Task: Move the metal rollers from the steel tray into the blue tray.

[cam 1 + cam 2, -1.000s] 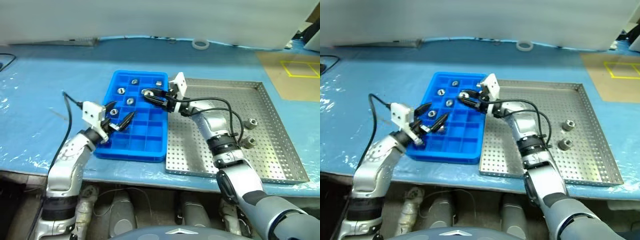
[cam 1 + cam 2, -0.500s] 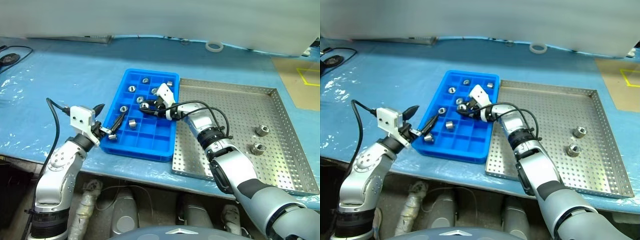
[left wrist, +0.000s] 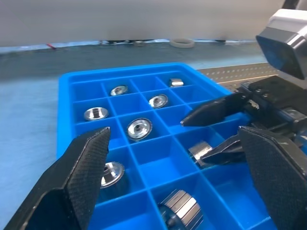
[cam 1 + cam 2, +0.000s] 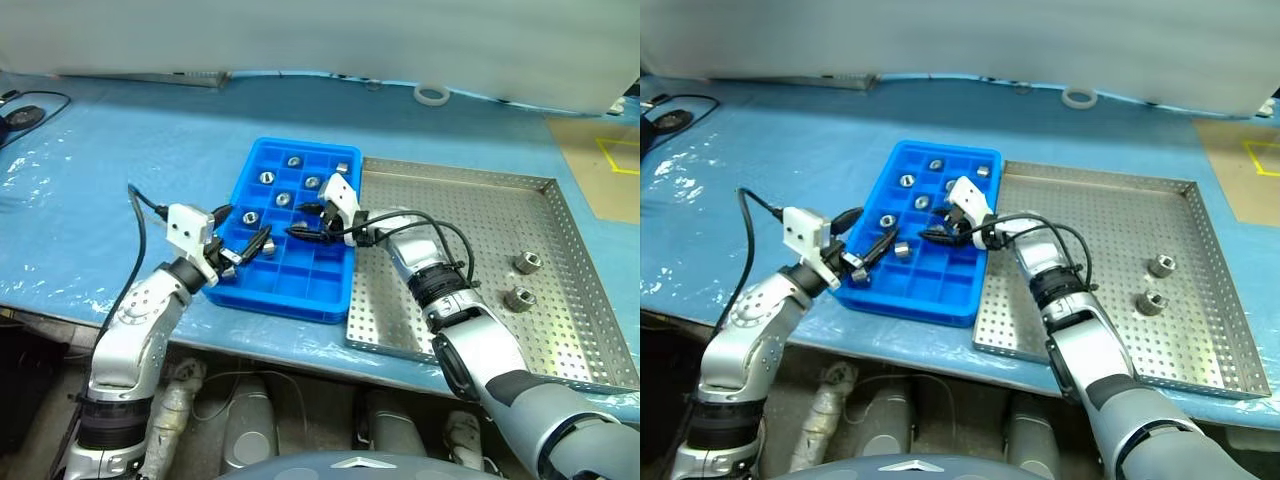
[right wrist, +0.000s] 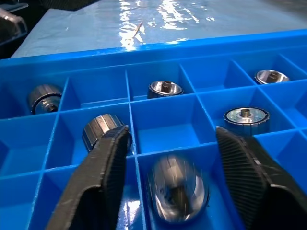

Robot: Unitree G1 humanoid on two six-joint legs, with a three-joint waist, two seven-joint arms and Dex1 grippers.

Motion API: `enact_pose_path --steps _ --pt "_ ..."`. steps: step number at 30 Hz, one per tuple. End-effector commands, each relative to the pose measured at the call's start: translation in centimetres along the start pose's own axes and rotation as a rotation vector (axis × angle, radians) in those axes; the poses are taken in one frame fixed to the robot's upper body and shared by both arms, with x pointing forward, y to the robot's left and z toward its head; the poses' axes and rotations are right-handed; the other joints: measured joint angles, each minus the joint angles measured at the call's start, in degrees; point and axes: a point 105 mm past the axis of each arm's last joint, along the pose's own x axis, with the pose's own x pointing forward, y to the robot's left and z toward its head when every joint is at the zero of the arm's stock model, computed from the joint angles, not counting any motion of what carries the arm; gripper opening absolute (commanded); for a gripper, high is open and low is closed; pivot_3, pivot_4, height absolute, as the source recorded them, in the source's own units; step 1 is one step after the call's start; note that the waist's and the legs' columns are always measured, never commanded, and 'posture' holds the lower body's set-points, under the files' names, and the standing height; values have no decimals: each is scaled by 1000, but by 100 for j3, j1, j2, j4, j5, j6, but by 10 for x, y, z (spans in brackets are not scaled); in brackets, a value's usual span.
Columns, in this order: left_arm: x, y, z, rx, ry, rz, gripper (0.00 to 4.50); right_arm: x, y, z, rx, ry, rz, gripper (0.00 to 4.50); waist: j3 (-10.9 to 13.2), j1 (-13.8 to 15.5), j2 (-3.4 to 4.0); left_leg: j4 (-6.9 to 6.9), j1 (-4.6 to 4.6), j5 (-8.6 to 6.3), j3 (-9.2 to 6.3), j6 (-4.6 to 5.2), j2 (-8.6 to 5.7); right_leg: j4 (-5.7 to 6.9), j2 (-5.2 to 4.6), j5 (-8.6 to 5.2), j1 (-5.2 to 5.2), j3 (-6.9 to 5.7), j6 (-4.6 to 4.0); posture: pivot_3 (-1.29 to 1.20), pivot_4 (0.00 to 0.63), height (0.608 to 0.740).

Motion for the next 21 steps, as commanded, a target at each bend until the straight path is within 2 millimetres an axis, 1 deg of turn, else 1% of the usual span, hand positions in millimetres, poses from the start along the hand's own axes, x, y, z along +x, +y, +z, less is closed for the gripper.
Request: enact_pose_path --steps 1,5,9,10,12,16,21 --pt "13 -11 11 14 -45 -79 4500 -24 -20 -12 38 16 -124 3485 0 -4 0 1 0 0 0 0 -1 0 0 0 1 0 0 -3 150 740" --pt "29 -19 15 5 -67 -151 4500 -42 -32 -12 45 0 -210 3485 -3 -53 -5 6 5 0 0 0 -2 0 0 0 8 3 1 -57 150 740" --pt "48 -38 7 -7 -53 -272 4500 -89 -55 -17 67 -13 -381 3485 -4 -228 -5 5 8 1 3 -1 0 1 3 1 5 8 1 -193 150 740" --pt "52 -42 8 -16 -60 -301 4500 -99 -58 -18 80 -21 -415 3485 -5 -266 -5 5 9 1 5 -1 -1 0 4 1 3 11 1 -207 150 740" --pt "63 -48 11 -19 -73 -353 4500 -119 -58 -20 93 -26 -464 3485 -4 -353 -6 7 6 1 6 0 -2 -4 8 1 3 14 1 -272 150 740" --pt "80 -56 14 -31 -94 -425 4500 -152 -56 -26 100 -3 -557 3485 -4 -596 -6 6 4 1 9 1 2 -3 20 2 -9 25 2 -369 150 740" --pt "98 -72 10 -53 -108 -519 4500 -194 -50 -28 92 41 -676 3485 -5 -907 -5 10 16 -3 27 9 -1 -4 23 2 -11 47 3 -495 150 740"
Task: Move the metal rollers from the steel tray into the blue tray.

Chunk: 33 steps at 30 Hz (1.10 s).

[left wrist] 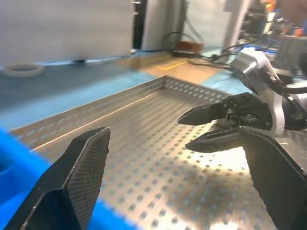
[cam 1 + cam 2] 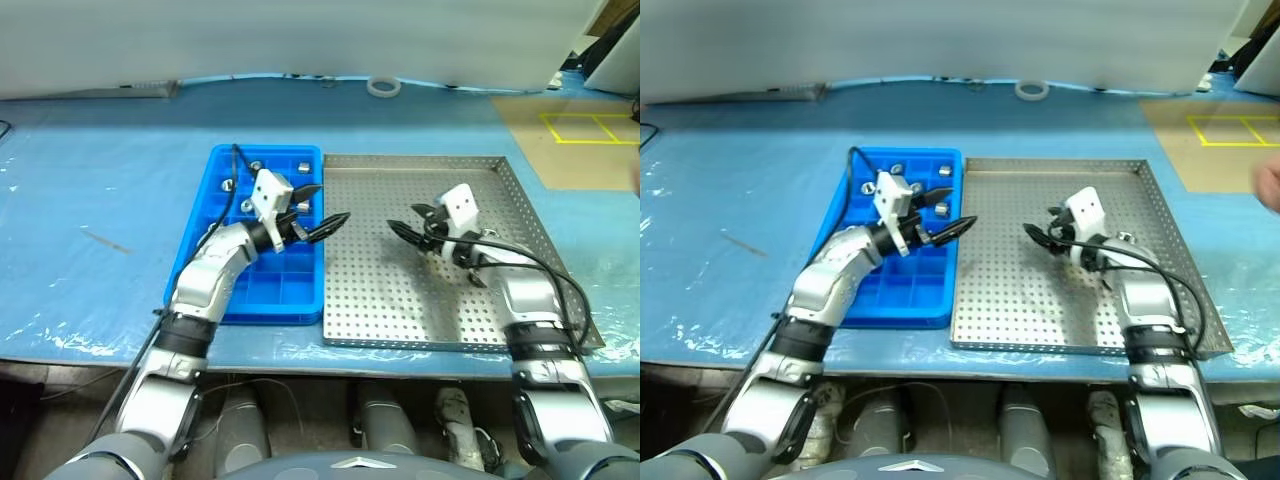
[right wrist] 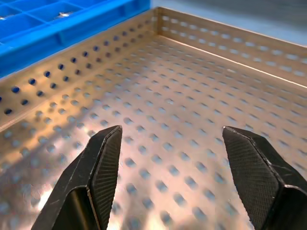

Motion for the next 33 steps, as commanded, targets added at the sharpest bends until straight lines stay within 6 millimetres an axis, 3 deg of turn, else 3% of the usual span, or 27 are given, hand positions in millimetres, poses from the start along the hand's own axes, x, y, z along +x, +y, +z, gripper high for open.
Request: enact_pose_path --steps 1,7,13,20,27,33 --pt "13 -7 0 15 -24 -67 4500 -25 -16 19 -33 -42 -88 3485 0 -106 0 2 0 -1 1 2 -1 -1 0 0 0 1 1 -504 150 740" --pt "33 -15 -2 -7 -54 -137 4500 -59 -32 7 -48 47 -199 3485 0 -309 0 16 -6 -10 4 16 -2 -5 -1 -17 0 7 30 -592 150 740" --pt "44 -24 -4 -18 -67 -181 4500 -81 -38 -12 -27 166 -252 3485 0 -508 0 36 -16 -25 10 39 -7 -17 -2 -24 2 17 44 -621 150 740" --pt "44 -27 -8 -19 -61 -195 4500 -81 -35 -25 12 214 -263 3485 0 -746 0 65 -30 -43 11 54 -12 -20 -3 -25 2 7 48 -616 150 740" --pt "42 -29 -10 -16 -58 -196 4500 -71 -24 -37 81 231 -215 3485 0 -772 0 84 -46 -50 10 66 -18 -36 -5 -25 4 1 53 -596 150 740" --pt "39 -27 -11 -11 -51 -187 4500 -62 -15 -36 142 207 -178 1472 0 -775 0 84 -47 -56 10 75 -19 -41 -6 -24 9 0 53 -584 150 740"
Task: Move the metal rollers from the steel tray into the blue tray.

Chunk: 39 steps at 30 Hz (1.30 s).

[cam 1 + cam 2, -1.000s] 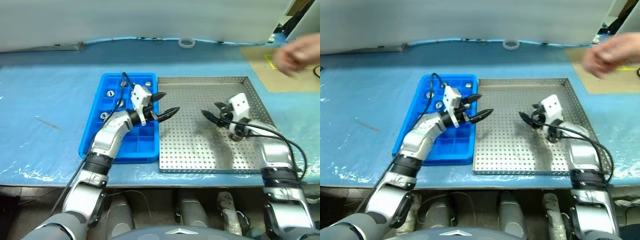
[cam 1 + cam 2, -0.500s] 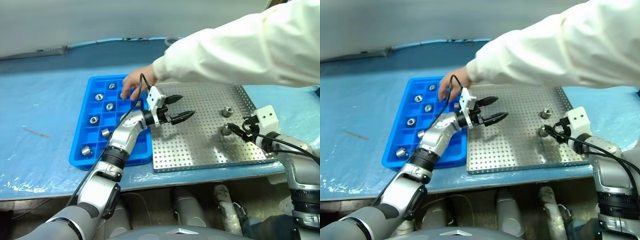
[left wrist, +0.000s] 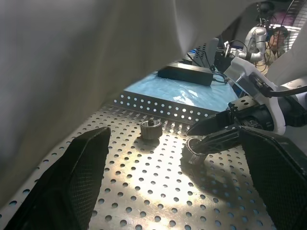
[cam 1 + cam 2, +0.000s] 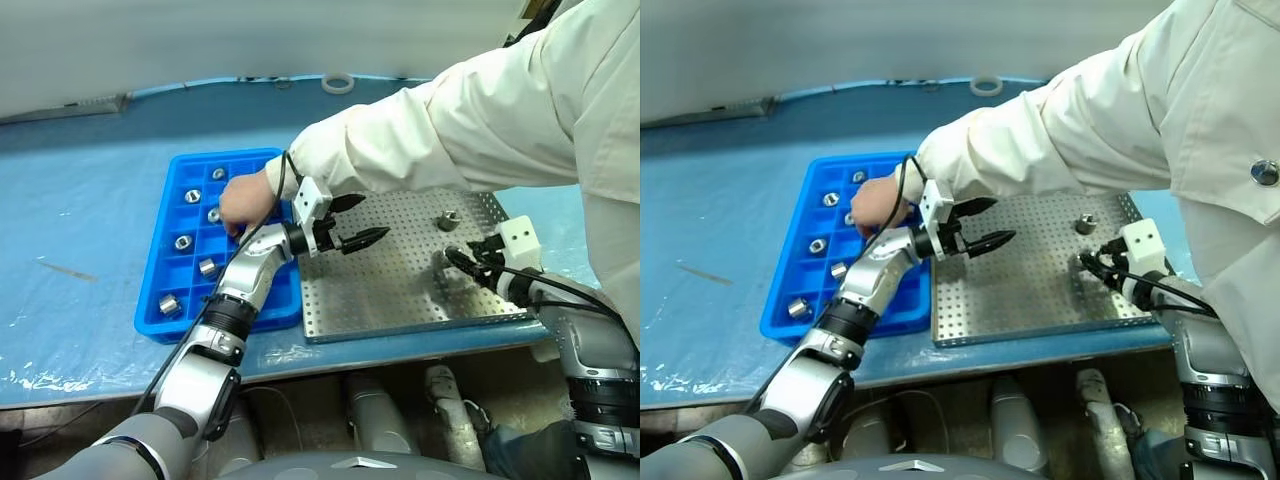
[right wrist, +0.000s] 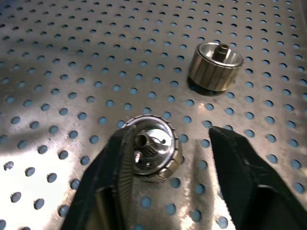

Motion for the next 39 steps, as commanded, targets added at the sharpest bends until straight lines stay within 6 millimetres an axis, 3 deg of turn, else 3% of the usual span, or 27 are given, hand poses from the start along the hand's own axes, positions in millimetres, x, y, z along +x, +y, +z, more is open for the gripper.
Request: enact_pose_path --steps 1,2,7,12,15,17,19,28,33,39 --pt "2 -2 12 47 -23 -15 4500 1 1 2 17 -3 6 1113 0 3 0 0 0 -1 0 1 0 0 0 0 1 0 0 -582 150 740" --pt "1 -2 12 49 -22 -14 4500 2 2 2 20 1 10 811 0 4 0 0 0 -2 0 2 0 -2 0 0 2 0 -1 -581 150 740" --pt "0 -1 13 55 -18 -11 4500 5 13 -2 35 20 69 772 0 9 0 0 2 -5 0 7 1 -5 0 1 8 -1 -2 -573 150 740" --pt "-4 3 15 65 -15 5 4500 7 28 30 57 -130 146 772 0 5 1 -1 3 -7 0 7 2 -6 0 2 7 0 -3 -565 150 740" --pt "-12 16 24 51 -49 73 4500 -5 73 72 141 -310 422 772 1 -7 3 -2 2 -6 0 7 2 -6 0 6 4 0 -9 -539 150 740" --pt "-20 24 31 44 -74 121 4500 -15 98 85 170 -351 592 772 2 -14 5 -2 2 -6 0 8 3 -4 0 18 0 0 -26 -511 150 740" --pt "-26 28 34 48 -83 155 4500 -17 112 91 185 -360 678 772 1 24 5 -3 3 -6 -2 8 6 -4 0 23 4 -1 -35 -494 150 740" --pt "-75 44 47 116 -82 351 4500 22 148 117 144 -386 816 772 2 371 5 -22 4 2 -7 -8 12 -1 -4 28 4 2 -44 -249 150 740" --pt "-103 39 55 158 -81 467 4500 57 157 131 95 -416 803 772 2 739 5 -55 13 21 -7 -38 20 11 -4 29 -10 6 -48 -73 150 740" --pt "-137 25 53 165 -62 621 4500 87 172 133 -3 -382 825 772 3 1141 5 -87 24 35 -7 -62 29 27 -2 20 -18 -6 -62 60 150 740"
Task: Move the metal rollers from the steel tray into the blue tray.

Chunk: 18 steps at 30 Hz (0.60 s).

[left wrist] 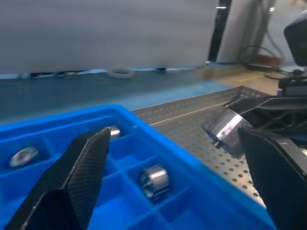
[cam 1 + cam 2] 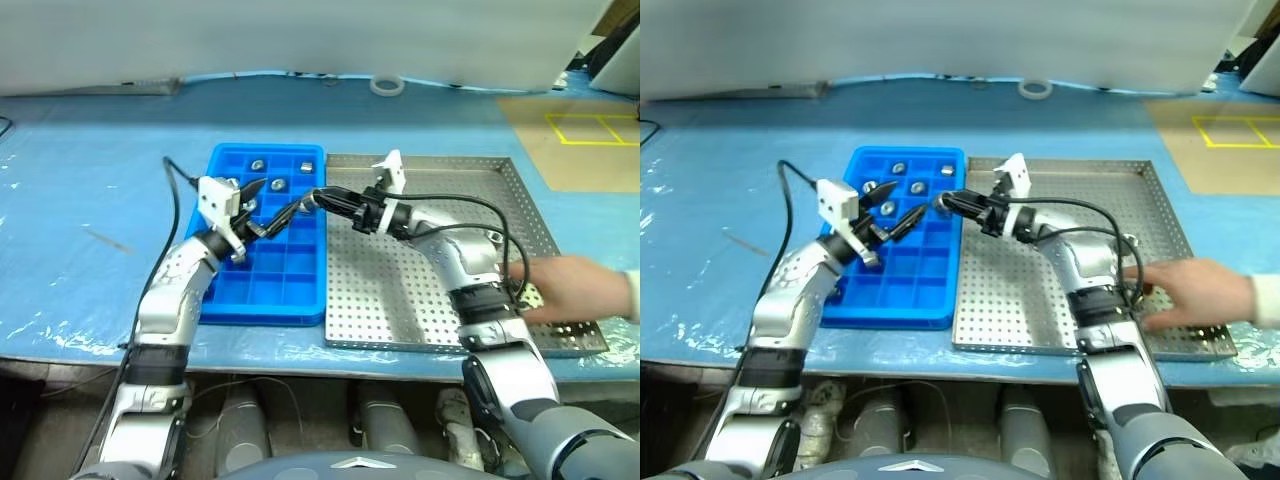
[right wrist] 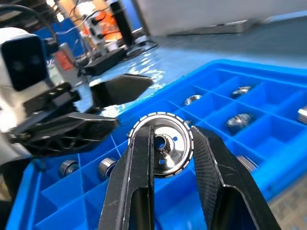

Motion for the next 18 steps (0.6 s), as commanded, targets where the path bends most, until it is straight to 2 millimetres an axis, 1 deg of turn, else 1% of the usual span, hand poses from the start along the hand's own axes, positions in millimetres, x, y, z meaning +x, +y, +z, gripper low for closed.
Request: enact_pose_path --steps 1,3,7,13,15,16,18 --pt "-17 2 14 26 -30 71 4500 13 -1 5 -76 5 28 772 0 88 1 0 0 0 0 0 0 0 0 0 0 0 0 68 150 740" --pt "-24 1 12 27 -17 99 4500 17 -4 2 -82 19 33 772 1 170 1 0 -1 0 0 0 -1 0 -2 -1 0 -2 0 98 150 740" --pt "-32 3 11 45 3 133 4500 23 1 -16 -130 97 86 772 2 300 0 2 -1 2 -3 -4 -2 8 -4 -1 2 -4 1 118 150 740" --pt "-35 11 15 62 7 147 4500 33 8 -27 -147 119 109 772 2 352 0 0 8 10 -15 -17 0 19 -1 -2 4 -8 1 118 150 740" --pt "-32 10 15 65 8 139 4500 34 8 -29 -151 120 104 1490 2 353 0 0 7 10 -17 -18 0 19 0 -2 4 -9 1 103 150 740" --pt "-31 10 15 66 8 135 4500 33 8 -29 -153 120 104 1736 2 353 0 0 6 10 -17 -18 0 19 -1 -1 4 -9 1 88 150 740" --pt "-26 8 15 56 4 116 4500 31 4 -27 -172 122 78 2379 2 350 0 -1 7 10 -17 -18 -1 19 -1 -1 4 -8 1 72 150 740"
